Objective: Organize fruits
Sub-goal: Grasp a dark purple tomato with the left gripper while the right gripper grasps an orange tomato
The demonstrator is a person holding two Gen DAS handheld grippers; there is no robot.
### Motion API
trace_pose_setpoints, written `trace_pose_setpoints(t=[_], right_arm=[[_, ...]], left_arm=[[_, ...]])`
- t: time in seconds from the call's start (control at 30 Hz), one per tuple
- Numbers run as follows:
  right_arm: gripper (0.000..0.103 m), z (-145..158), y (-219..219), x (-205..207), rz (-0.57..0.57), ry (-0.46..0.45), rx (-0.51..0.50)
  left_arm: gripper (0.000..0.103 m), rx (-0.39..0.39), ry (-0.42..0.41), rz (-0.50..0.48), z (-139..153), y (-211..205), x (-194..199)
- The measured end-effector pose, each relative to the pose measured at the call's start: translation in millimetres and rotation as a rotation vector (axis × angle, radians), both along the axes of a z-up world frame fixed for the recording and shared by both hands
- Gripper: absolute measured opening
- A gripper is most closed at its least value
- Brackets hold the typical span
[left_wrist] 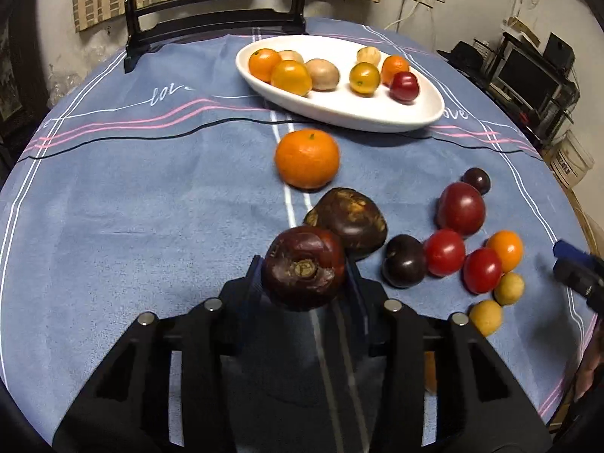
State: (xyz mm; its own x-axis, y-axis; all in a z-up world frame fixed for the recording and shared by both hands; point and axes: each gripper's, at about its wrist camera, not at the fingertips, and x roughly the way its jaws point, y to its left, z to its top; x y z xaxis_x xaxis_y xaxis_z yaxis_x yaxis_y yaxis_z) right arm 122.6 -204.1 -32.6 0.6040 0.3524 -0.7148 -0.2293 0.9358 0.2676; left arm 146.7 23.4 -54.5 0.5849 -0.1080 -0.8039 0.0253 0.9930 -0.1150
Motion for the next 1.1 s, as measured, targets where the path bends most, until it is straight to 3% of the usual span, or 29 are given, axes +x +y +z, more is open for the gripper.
trace_pose_setpoints(t=[0.27, 0.4, 0.53, 0.63, 0.77, 1.1], right_arm=[[0.064, -4, 22, 8, 0.031, -0.009, -0.095], [0.062, -6, 35, 14, 0.050, -0.013, -0.173], [0.060, -8, 42, 23, 0.078, 0.008, -0.141], [0.049, -12, 41, 36, 0.086, 0.052, -0.073], [0.043, -21, 31, 55, 0.047, 0.109, 0.006], [0.039, -17, 10, 52, 0.027, 0.112, 0.083]], left_arm=[[0.043, 0.030, -0.051, -0.011, 6, -4, -13], [0.042, 0.007, -0.038, -0.013, 5, -1, -14], [0.042, -0.016, -0.029, -0.006, 3, 3, -13], [0.043, -0.027, -0.021, -0.007, 2, 4, -13], [0.043, -0.031, -0.020, -0.010, 1, 4, -13], [0.043, -0.036, -0.025, -0.009, 2, 5, -14]])
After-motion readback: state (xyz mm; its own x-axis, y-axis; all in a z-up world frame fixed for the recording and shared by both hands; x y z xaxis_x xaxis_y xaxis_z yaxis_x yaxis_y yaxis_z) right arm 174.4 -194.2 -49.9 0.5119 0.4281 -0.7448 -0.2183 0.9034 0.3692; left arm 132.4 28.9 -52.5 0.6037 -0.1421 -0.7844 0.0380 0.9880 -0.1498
